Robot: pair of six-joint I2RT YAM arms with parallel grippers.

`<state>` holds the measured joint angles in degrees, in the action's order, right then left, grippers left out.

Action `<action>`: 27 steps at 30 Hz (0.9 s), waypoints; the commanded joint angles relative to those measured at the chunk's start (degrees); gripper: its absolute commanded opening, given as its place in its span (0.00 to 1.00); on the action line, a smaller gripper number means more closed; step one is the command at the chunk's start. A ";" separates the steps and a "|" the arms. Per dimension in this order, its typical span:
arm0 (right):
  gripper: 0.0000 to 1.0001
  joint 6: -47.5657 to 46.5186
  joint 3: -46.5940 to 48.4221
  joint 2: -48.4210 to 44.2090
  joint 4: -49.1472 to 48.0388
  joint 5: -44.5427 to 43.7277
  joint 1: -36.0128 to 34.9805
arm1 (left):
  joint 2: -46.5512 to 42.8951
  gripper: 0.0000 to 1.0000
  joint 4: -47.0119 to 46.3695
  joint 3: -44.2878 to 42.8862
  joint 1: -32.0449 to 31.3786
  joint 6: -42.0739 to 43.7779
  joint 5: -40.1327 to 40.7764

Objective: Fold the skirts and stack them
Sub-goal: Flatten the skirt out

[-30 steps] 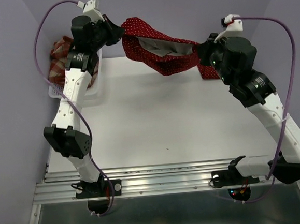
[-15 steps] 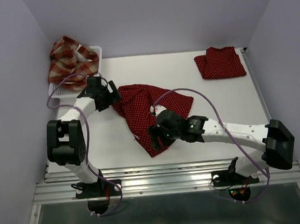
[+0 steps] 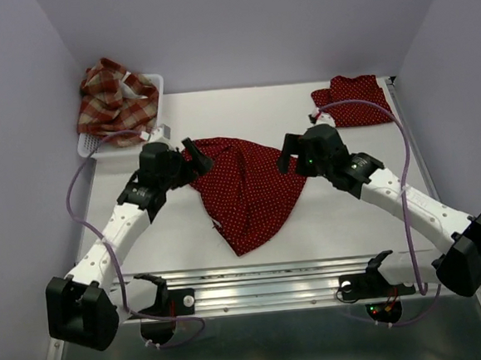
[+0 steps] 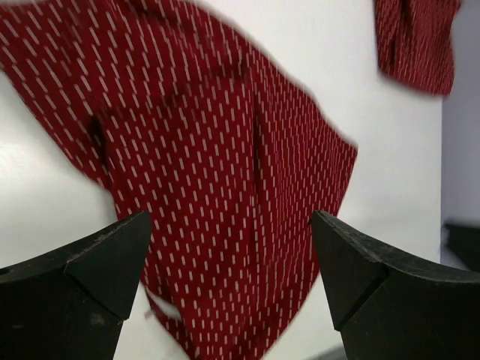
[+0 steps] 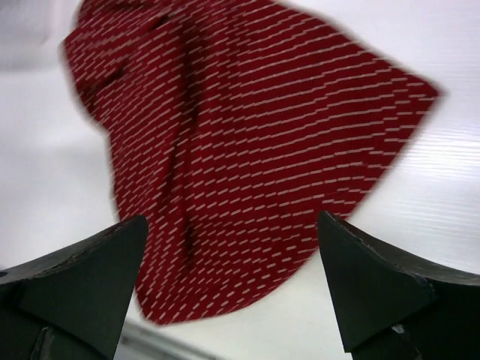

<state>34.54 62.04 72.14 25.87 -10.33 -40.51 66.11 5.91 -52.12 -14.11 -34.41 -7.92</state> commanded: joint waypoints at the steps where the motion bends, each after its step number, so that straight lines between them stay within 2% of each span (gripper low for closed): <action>1: 1.00 2.11 -3.50 -3.84 -0.29 -2.50 7.53 | -7.80 0.99 6.04 10.44 -9.25 -5.29 -1.91; 4: 1.00 2.02 -5.26 -3.41 -0.38 -1.81 14.90 | -13.87 0.99 7.26 17.89 -15.22 -9.59 -5.34; 8: 1.00 1.93 -6.32 0.36 -0.55 2.24 21.24 | -19.77 0.99 8.06 23.90 -23.56 -14.35 -8.42; 13: 1.00 1.93 -6.49 5.28 -2.13 3.29 23.98 | -19.80 0.99 5.53 29.61 -31.06 -20.16 -8.17; 17: 1.00 1.67 -7.02 6.87 -4.50 6.10 25.13 | -15.24 0.98 0.16 30.76 -32.91 -20.69 -7.12; 22: 1.00 1.40 -7.46 9.51 -6.61 9.80 25.66 | -9.61 0.87 -2.74 26.47 -33.09 -19.29 -1.75; 25: 1.00 1.58 -7.46 10.83 -7.23 9.80 26.19 | -7.31 0.83 -4.67 25.93 -33.09 -18.59 -1.48; 27: 1.00 1.40 -7.29 11.62 -7.76 9.89 26.71 | -5.03 0.71 -5.82 26.45 -33.09 -18.41 -2.88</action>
<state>36.05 54.89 83.11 21.78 -1.74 -14.66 59.22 4.71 -23.81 -46.87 -53.47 -11.75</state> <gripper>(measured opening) 0.995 0.774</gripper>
